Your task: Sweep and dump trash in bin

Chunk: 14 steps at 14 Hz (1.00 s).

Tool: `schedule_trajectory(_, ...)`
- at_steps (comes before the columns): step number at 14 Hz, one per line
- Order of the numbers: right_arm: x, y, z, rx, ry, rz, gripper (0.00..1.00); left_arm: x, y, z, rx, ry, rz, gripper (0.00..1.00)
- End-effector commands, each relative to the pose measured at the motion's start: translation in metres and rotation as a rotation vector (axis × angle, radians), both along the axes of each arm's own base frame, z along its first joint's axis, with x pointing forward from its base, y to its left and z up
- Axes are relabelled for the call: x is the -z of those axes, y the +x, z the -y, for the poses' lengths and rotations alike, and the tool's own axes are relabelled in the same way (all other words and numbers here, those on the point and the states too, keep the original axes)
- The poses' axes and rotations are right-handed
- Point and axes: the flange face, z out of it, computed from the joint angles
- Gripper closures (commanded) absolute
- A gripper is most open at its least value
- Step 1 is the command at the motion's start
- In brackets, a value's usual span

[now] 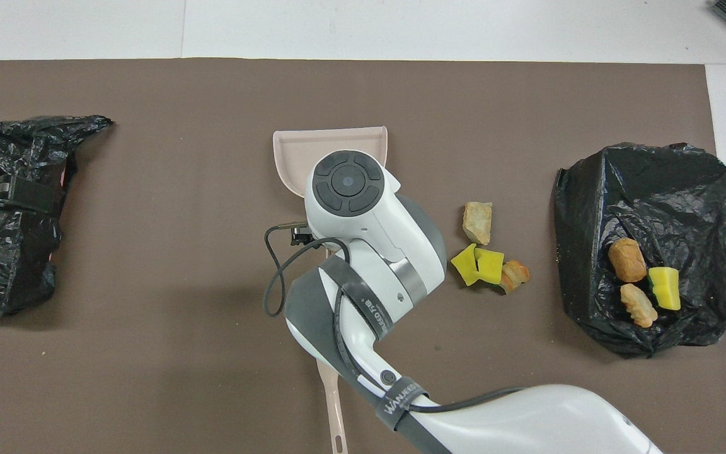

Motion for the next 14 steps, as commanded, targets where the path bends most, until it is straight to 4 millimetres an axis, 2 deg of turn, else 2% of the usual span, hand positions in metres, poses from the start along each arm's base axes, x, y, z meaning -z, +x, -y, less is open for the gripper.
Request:
schedule_trajectory(1, -0.034, -0.056, 0.023, -0.053, 0.042, -0.041, 0.00, 0.005, -0.007, 0.002, -0.011, -0.035, 0.045, 0.00)
schedule_trajectory(2, -0.044, -0.079, 0.028, -0.062, 0.045, -0.046, 0.00, 0.009, -0.005, 0.011, 0.002, -0.035, 0.072, 0.00)
schedule_trajectory(4, -0.037, -0.139, 0.022, -0.149, 0.021, -0.067, 0.00, 0.014, 0.002, 0.020, 0.022, -0.033, 0.082, 0.00)
schedule_trajectory(6, -0.030, -0.173, 0.022, -0.193, 0.027, -0.079, 0.00, 0.018, 0.004, 0.045, 0.068, -0.018, 0.079, 0.00)
schedule_trajectory(7, -0.023, -0.192, 0.020, -0.218, 0.020, -0.095, 0.00, 0.029, 0.011, 0.056, 0.085, -0.010, 0.067, 0.00)
schedule_trajectory(9, 0.002, -0.220, 0.008, -0.235, 0.023, -0.107, 0.00, 0.032, 0.014, 0.082, 0.132, -0.002, 0.089, 0.00)
schedule_trajectory(10, 0.022, -0.233, 0.008, -0.234, 0.012, -0.112, 0.00, 0.033, 0.016, 0.090, 0.150, 0.012, 0.102, 0.00)
schedule_trajectory(12, 0.050, -0.252, -0.001, -0.230, 0.024, -0.083, 0.00, 0.033, 0.014, 0.115, 0.188, 0.011, 0.099, 0.00)
schedule_trajectory(14, 0.072, -0.258, -0.010, -0.219, 0.021, -0.083, 0.00, 0.052, 0.015, 0.145, 0.210, 0.005, 0.072, 0.00)
